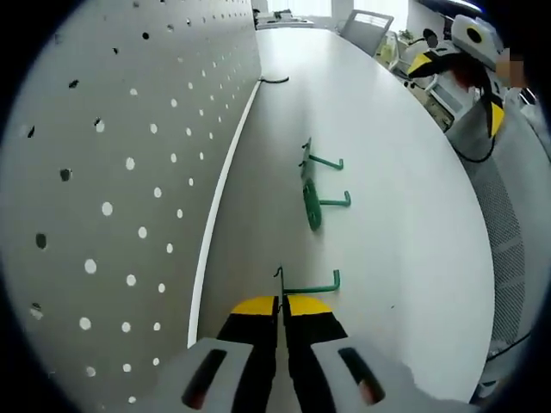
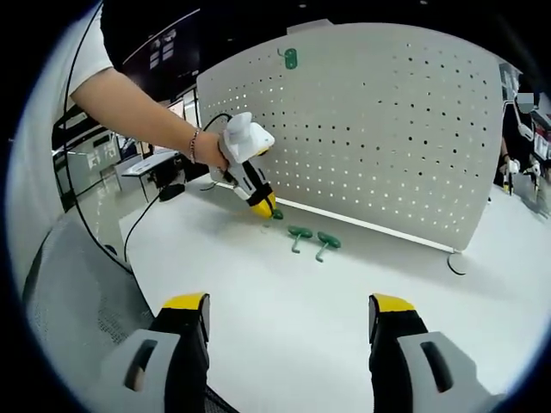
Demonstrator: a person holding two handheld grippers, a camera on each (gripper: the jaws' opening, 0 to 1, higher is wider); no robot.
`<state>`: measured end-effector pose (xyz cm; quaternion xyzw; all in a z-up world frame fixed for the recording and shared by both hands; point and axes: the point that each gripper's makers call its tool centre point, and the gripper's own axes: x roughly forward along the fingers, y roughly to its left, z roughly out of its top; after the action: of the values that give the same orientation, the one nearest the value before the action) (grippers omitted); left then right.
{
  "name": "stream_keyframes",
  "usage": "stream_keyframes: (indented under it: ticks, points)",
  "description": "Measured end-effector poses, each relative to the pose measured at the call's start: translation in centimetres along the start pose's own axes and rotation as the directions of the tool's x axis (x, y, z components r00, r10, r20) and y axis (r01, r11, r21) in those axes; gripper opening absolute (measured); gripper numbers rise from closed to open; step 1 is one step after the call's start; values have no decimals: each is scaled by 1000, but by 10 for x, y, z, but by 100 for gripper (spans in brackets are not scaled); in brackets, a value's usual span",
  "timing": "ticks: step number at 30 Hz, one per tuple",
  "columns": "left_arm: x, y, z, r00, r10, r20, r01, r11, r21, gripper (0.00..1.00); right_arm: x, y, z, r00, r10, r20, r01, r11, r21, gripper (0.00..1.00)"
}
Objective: Insert the hook assembly into the mounting plate slot until the hook locks in place.
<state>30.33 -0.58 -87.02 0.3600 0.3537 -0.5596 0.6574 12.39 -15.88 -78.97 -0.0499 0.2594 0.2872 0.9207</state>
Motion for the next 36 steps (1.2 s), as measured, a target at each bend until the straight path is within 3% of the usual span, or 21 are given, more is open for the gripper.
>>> stream_keyframes:
  ticks: [6,16,30,36]
  points:
    - [-8,6,9,998,22,65,-19,998,-53,2,0,0,1,1000,-2,4,2,1000,1,73]
    - [-22,5,22,989,60,135,-53,997,-60,2,0,-1,3,1000,-4,10,4,1000,0,73]
    - [-51,3,40,963,134,232,-120,990,-72,2,-2,-2,8,999,-10,36,10,1000,-2,73]
    - [-64,3,52,944,164,287,-143,985,-93,2,-4,-5,9,999,-17,46,17,1000,12,73]
